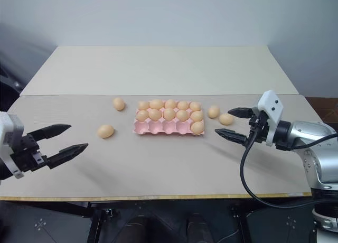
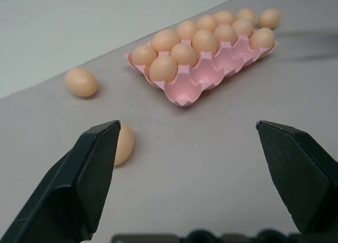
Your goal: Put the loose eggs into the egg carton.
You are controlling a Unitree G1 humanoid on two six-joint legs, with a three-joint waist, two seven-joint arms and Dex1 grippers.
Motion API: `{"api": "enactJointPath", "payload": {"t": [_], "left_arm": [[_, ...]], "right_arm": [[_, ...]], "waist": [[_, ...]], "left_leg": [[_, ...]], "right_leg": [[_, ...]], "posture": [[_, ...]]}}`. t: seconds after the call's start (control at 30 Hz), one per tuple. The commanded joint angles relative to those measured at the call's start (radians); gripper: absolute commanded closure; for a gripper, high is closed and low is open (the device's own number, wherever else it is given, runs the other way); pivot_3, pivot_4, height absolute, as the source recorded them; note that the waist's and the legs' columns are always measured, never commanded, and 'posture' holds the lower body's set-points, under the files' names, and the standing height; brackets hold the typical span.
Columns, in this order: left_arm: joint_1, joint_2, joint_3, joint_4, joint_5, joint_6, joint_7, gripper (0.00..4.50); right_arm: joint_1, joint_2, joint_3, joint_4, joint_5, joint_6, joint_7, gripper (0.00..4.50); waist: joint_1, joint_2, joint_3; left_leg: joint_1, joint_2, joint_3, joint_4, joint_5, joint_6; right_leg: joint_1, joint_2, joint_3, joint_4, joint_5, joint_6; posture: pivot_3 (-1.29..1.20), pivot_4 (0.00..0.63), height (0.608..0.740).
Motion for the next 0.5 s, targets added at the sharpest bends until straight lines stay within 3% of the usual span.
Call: {"api": "enactJointPath", "payload": {"t": [0.03,0.13,0.3,0.5], "left_arm": [[-0.026,0.005,-0.033,0.014,0.032,-0.053,-0.008,0.01],[-0.057,-0.023,-0.031,0.019,-0.001,-0.047,0.025,0.01],[-0.063,0.026,-0.027,0.038,0.001,-0.043,-0.035,0.01],[-0.109,0.081,-0.062,0.097,-0.01,-0.06,-0.136,0.01]], "right_arm": [[-0.001,-0.02,-0.034,-0.029,0.001,-0.018,0.0,0.0],[-0.012,-0.032,-0.031,-0.018,-0.016,-0.013,-0.013,0.0],[-0.025,-0.054,-0.016,0.03,-0.063,-0.033,-0.02,0.0],[-0.138,-0.005,0.09,0.205,-0.186,-0.139,-0.032,0.0]], "waist": [[0.0,0.0,0.0],[0.0,0.0,0.0],[-0.001,0.0,0.0],[-0.01,0.0,0.0]], "left_leg": [[0.0,0.0,0.0,0.0,0.0,0.0],[0.0,0.0,0.0,0.0,0.0,0.0],[0.0,0.0,0.0,0.0,0.0,0.0],[0.001,0.0,0.001,0.0,0.0,0.0]], "right_leg": [[0.0,0.0,0.0,0.0,0.0,0.0],[0.0,0.0,0.0,0.0,0.0,0.0],[0.0,0.0,0.0,0.0,0.0,0.0],[0.0,0.0,0.0,0.0,0.0,0.0]], "posture": [[0.0,0.15,0.74],[0.0,0.15,0.74],[0.0,0.15,0.74],[0.0,0.15,0.74]]}}
